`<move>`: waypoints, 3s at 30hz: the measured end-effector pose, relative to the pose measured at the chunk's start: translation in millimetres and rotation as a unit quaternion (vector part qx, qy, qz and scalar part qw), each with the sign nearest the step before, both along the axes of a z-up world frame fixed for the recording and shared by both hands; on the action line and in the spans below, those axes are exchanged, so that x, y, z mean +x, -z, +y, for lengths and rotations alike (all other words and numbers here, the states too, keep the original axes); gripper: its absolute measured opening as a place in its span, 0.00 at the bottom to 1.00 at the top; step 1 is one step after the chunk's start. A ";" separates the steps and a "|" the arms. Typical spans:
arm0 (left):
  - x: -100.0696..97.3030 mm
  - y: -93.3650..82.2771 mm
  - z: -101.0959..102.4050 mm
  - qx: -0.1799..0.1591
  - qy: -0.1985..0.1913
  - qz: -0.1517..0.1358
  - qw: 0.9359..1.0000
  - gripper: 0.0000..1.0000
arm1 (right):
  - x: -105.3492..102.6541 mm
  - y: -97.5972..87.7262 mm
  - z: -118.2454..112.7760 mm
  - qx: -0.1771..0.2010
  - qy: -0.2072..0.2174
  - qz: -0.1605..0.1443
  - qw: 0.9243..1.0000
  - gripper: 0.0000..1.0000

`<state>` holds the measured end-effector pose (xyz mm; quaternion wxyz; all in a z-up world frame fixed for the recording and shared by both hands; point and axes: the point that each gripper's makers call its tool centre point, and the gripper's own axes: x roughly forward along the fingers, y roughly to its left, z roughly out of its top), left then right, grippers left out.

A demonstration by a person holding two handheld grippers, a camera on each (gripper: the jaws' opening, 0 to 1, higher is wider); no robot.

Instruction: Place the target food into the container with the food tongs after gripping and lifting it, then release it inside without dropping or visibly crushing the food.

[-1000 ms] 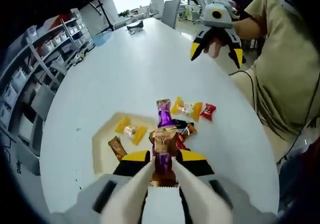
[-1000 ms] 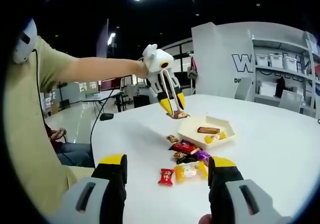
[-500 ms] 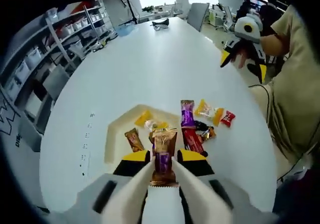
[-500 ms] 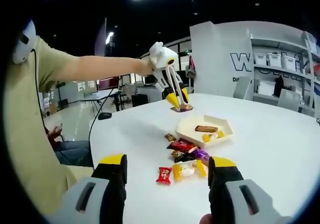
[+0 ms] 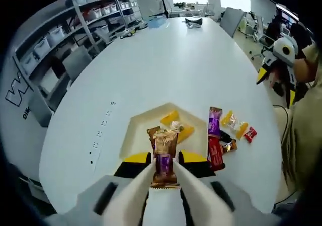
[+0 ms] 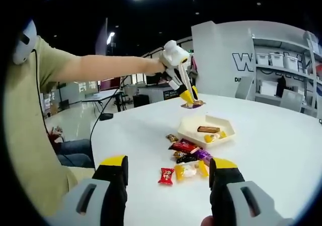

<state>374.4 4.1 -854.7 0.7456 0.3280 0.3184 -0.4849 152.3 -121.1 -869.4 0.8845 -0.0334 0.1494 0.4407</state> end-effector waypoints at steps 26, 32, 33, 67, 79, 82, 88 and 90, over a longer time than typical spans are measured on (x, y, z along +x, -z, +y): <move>34.7 -2.2 -1.6 0.011 -0.087 0.014 0.996 0.20 | -1.6 0.7 -3.9 0.001 0.002 0.001 1.000 0.64; 40.3 -4.5 -4.3 0.010 -0.093 0.012 0.996 0.21 | -0.7 -0.7 -6.3 0.002 0.004 0.000 1.000 0.64; 41.9 -4.2 -4.3 0.011 -0.095 0.011 0.995 0.21 | -0.7 -0.6 -6.8 0.001 0.004 0.000 1.000 0.63; 38.2 -13.2 15.7 0.021 -0.105 0.001 0.994 0.22 | -2.3 -4.3 -3.9 0.001 0.001 -0.003 1.000 0.64; 12.6 -14.1 20.5 0.018 -0.092 0.003 0.996 0.22 | -4.3 -4.5 0.8 0.001 -0.004 -0.004 1.000 0.64; 10.0 -13.8 20.6 0.023 -0.082 -0.001 0.996 0.22 | -4.7 -4.8 1.4 0.001 -0.005 -0.005 1.000 0.64; -13.2 -16.7 10.4 0.017 -0.061 -0.002 0.998 0.22 | -5.5 -4.6 3.0 0.000 -0.006 -0.005 1.000 0.64; -22.3 -17.4 5.4 0.016 -0.048 -0.004 0.999 0.22 | -5.9 -4.0 3.7 -0.001 -0.007 -0.004 1.000 0.64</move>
